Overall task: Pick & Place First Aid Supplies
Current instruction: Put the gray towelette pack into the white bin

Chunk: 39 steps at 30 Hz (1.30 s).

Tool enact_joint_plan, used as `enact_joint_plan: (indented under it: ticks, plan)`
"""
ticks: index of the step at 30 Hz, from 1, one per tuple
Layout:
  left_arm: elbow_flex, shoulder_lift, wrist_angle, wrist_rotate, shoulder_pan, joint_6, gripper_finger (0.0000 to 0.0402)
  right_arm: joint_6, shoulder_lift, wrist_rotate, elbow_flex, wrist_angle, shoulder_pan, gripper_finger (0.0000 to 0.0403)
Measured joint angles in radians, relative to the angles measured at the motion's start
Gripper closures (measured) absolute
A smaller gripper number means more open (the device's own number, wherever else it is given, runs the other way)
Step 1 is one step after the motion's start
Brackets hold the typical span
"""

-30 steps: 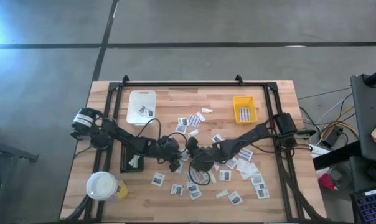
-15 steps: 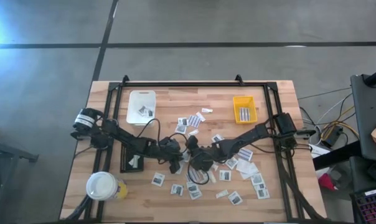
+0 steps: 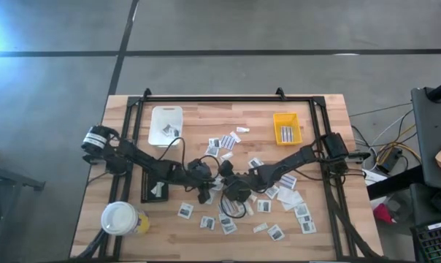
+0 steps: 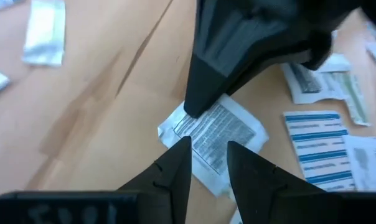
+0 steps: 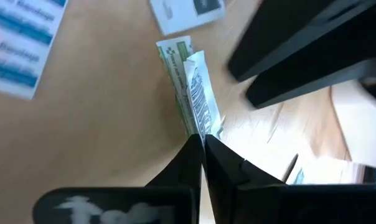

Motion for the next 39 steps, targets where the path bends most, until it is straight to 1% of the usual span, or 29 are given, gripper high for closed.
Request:
enact_joint_plan:
  ticks: [7,14,18,20,25,32,39]
  plan:
    - [0.0,-0.115,-0.072,-0.015,0.0,0.094,0.0287,0.083,-0.055,0.001,-0.002,-0.08,0.003,0.0394]
    - [0.0,-0.208,-0.077,-0.051,0.0,0.232,0.0287,0.137,-0.145,0.002,-0.005,-0.126,0.006,0.0394]
    - [0.003,-0.249,-0.074,-0.088,0.0,0.338,0.0287,0.141,-0.214,0.002,-0.006,-0.194,0.006,0.0394]
    - [0.003,-0.261,-0.047,-0.092,0.0,0.386,0.0287,0.154,-0.253,0.003,-0.008,-0.239,0.006,0.0394]
    - [0.004,-0.27,-0.037,-0.091,0.0,0.463,0.0286,0.257,-0.341,0.002,-0.028,-0.307,0.006,0.0394]
    - [0.002,-0.256,-0.025,-0.091,0.004,0.465,0.0286,0.519,-0.444,0.002,-0.128,-0.282,0.006,0.0394]
    - [0.001,-0.252,-0.022,-0.092,0.006,0.466,0.0286,0.709,-0.451,0.001,-0.216,-0.107,0.006,0.0394]
